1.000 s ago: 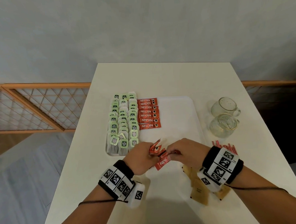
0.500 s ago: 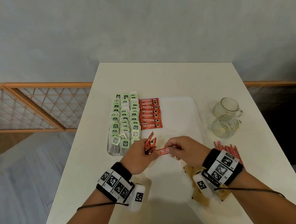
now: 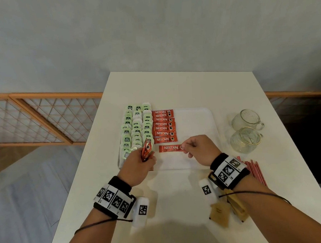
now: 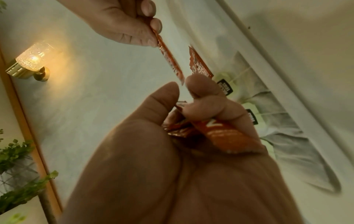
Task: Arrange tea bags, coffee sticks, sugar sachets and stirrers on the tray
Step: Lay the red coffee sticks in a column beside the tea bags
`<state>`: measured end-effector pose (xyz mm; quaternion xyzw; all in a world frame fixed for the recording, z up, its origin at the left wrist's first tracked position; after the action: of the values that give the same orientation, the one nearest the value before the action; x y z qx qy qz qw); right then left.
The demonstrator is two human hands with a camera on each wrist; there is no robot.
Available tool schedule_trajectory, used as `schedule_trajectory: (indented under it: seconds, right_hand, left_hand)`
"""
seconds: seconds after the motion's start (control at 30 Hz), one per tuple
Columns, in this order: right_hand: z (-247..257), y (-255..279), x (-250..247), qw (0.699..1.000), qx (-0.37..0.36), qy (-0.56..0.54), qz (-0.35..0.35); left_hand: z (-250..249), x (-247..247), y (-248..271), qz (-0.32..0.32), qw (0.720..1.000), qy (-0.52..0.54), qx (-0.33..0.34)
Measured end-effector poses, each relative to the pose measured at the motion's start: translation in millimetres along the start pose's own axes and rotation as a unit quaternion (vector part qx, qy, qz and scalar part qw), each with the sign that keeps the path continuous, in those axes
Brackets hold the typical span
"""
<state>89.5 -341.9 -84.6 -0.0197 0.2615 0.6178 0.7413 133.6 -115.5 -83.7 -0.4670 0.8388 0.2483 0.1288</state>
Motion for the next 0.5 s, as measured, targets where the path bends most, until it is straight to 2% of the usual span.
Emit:
schedule_trajectory:
  seconds: [0.2, 0.5]
  right_hand:
    - [-15, -25, 9, 0.996, 0.075, 0.03, -0.026]
    - [-6, -40, 22, 0.993, 0.094, 0.061, -0.036]
  left_hand:
    - [0, 0, 8, 0.013, 0.998, -0.066, 0.007]
    - [4, 3, 14, 0.023, 0.999, -0.041, -0.014]
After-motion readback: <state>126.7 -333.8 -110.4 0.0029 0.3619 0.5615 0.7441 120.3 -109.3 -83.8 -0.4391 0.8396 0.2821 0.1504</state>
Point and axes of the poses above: each hand's wrist, its own y-axis away from the middle knuckle, its own x-axis out of the palm, z = x × y, the point moved 10 cm from there along -y, towards the middle knuckle, and after that the axes turned 9 degrees about -y, right-handed, at the moved point
